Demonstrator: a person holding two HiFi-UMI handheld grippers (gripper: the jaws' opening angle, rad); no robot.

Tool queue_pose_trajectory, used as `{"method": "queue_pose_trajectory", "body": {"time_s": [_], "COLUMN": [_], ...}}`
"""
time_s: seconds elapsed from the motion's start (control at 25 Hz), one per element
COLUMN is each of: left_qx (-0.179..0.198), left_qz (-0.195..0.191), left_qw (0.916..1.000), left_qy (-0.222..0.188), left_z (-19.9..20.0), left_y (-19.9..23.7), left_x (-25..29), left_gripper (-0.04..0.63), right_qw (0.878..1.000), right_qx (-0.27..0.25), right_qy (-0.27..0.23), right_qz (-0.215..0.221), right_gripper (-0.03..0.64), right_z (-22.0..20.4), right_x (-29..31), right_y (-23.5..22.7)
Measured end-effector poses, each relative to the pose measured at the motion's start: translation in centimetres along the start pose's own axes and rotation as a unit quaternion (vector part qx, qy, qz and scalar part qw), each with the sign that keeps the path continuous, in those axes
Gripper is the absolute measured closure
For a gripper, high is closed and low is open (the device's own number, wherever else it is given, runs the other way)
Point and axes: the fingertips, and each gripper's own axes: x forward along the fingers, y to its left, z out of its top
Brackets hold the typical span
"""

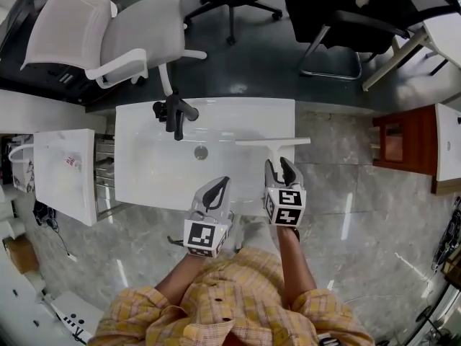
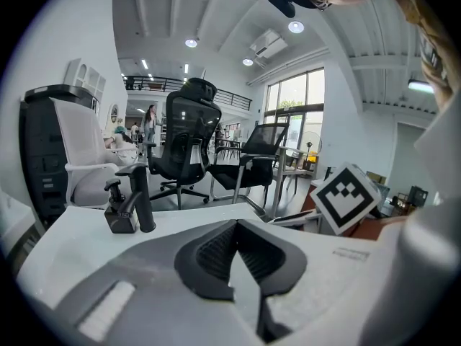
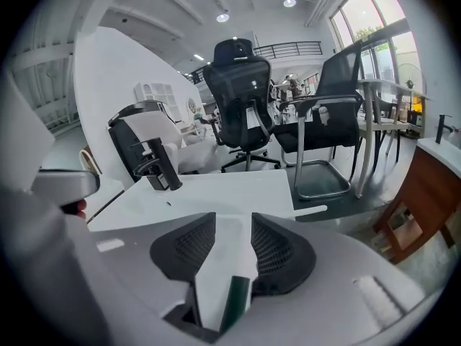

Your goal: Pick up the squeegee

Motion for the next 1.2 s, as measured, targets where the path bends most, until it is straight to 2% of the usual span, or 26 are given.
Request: {"method": "queue_pose_trajectory", "body": {"time_s": [0.64,1.2], "left_qx": [-0.01,-0.015], "left_qz": [-0.002,0.004], "left_qw": [0.9999,0.9999], "left_qy": [0.005,-0.004], "left_z": [-0.2,0.3], "left_y": [0.7,1.6], "left_x": [0.4,-0.4], "left_gripper": [0.595,0.595], "right_qw": [0.998,0.992], "right_qx": [-0.002,-0.034], "right_qy": [0.048,0.094], "right_qz": [-0.042,-0.079], "right_gripper": [0.471,0.507], "right_z": [-2.0,-3.7], "right_x": [4.0,5.8], "right_y": [-2.0,-2.3]}}
